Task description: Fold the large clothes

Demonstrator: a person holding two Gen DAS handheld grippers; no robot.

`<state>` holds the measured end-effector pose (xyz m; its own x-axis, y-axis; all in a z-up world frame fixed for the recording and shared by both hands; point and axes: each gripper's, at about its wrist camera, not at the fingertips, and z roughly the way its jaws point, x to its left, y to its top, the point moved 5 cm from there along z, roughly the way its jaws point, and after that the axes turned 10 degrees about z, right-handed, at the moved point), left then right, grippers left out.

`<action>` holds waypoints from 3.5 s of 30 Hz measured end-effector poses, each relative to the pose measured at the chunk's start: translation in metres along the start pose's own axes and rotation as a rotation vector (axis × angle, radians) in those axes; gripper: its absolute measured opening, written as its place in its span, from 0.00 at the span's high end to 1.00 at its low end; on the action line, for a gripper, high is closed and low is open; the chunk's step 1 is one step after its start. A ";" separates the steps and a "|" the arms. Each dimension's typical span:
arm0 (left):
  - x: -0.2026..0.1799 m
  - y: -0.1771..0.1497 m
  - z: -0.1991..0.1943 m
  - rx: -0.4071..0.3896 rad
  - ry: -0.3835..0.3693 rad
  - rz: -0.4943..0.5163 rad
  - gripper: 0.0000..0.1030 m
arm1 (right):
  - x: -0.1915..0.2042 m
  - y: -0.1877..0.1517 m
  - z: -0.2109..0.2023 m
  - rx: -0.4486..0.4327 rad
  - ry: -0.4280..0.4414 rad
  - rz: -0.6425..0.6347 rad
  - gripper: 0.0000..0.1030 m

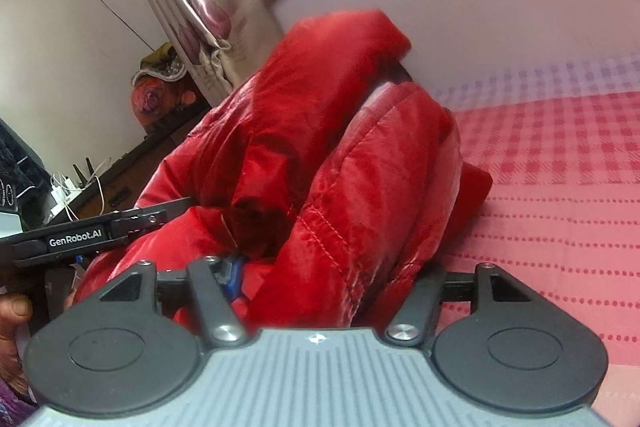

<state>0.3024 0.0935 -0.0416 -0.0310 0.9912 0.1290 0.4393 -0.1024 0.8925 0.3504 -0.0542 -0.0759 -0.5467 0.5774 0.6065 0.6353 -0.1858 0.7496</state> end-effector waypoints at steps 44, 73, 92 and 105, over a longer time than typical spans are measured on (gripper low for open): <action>0.012 -0.032 -0.064 -0.011 0.139 -0.008 0.00 | 0.024 -0.027 -0.019 -0.038 -0.364 -0.050 0.03; -0.005 -0.039 -0.083 0.037 0.196 0.061 0.00 | 0.052 -0.020 -0.046 -0.016 -0.516 -0.069 0.00; -0.040 -0.054 -0.141 0.145 0.207 0.052 0.00 | 0.080 -0.078 -0.115 0.064 -0.513 -0.116 0.00; -0.047 -0.075 -0.138 0.430 0.137 -0.074 0.00 | 0.087 -0.109 -0.114 0.183 -0.528 -0.123 0.00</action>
<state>0.1470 0.0427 -0.0552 -0.1820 0.9713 0.1529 0.7636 0.0417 0.6444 0.1715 -0.0744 -0.0749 -0.3058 0.9136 0.2679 0.6940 0.0212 0.7197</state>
